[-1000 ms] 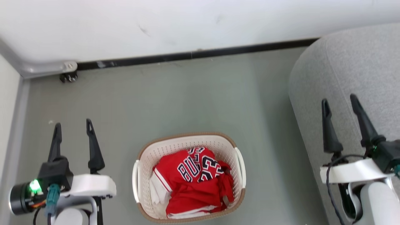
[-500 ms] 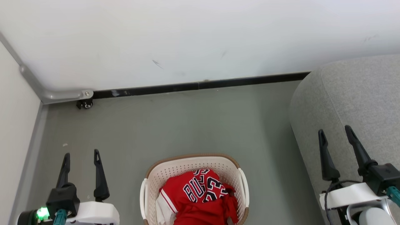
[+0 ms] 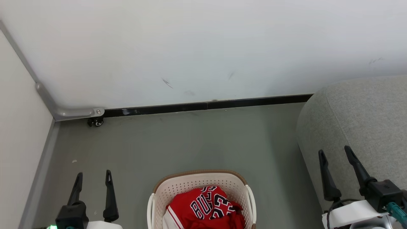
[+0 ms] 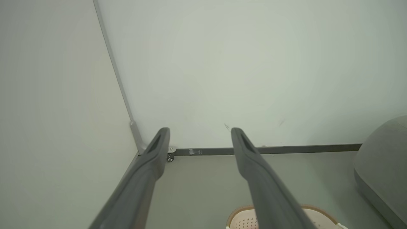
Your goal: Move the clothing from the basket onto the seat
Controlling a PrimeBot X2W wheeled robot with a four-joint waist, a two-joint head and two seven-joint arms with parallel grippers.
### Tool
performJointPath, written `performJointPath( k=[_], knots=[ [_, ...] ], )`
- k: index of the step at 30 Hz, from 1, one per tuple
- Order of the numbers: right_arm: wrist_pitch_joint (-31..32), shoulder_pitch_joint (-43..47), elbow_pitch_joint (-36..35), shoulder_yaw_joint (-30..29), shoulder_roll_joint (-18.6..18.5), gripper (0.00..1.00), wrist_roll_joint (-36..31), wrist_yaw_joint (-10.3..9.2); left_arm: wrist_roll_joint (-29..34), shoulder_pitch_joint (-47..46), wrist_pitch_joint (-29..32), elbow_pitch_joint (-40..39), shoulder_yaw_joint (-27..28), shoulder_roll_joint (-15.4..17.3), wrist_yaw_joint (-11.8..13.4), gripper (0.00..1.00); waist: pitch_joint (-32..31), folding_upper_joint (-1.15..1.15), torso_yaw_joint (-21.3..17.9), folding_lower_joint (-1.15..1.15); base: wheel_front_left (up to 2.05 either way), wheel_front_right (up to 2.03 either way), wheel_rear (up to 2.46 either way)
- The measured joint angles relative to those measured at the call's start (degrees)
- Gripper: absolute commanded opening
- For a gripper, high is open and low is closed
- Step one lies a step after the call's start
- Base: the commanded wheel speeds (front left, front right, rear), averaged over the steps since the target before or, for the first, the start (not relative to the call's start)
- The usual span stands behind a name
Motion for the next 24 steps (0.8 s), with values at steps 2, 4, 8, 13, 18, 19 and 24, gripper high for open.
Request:
performJointPath(
  k=[2, 4, 8, 13, 18, 19, 24],
  knots=[
    [0.2, 0.5, -0.6, 0.2, 0.0, 1.0, 0.0, 0.0, 0.0, 0.1, 0.2, 0.1, -0.2, 0.1, -0.7, 1.0, -0.4, 0.0, 0.1, 0.0, 0.0, 0.0, 0.0],
    [0.5, 1.1, -0.8, 0.4, 0.1, 1.0, 0.0, 0.0, -0.4, 0.1, 0.2, 0.3, -0.2, 0.4, -0.9, 1.0, -0.8, 0.0, 0.2, 0.0, 0.0, 0.0, 0.0],
    [1.0, 1.9, -1.2, 1.2, 0.2, 1.0, 0.1, 0.0, -0.5, 0.1, 0.2, 0.4, -0.2, 1.0, -1.3, 1.0, -1.2, 0.0, 0.1, 0.0, 0.0, 0.0, 0.0],
    [1.5, 1.9, -2.3, 1.3, 0.3, 1.0, 0.2, 0.0, -0.5, 0.1, 0.2, 0.4, -0.5, 1.1, -1.8, 1.0, -1.1, 0.0, 0.0, 0.0, 0.0, 0.0, 0.0],
    [1.7, 2.4, -3.0, 1.3, 0.3, 1.0, 0.3, 0.0, -0.5, 0.1, 0.2, 0.2, -0.8, 1.1, -2.3, 1.0, -0.9, 0.0, -0.2, 0.0, 0.0, 0.0, 0.0],
    [1.9, 2.6, -3.1, 1.3, 0.3, 1.0, 0.3, 0.0, -0.5, 0.1, 0.2, 0.1, -0.8, 1.1, -2.3, 1.0, -0.9, 0.0, -0.3, 0.0, 0.0, 0.0, 0.0],
    [2.0, 3.1, -3.8, 1.5, 0.3, 1.0, 0.5, 0.0, -0.5, 0.1, 0.4, -0.1, -0.8, 1.1, -2.3, 1.0, -0.6, 0.0, -0.5, 0.0, 0.0, 0.0, 0.0]
  ],
)
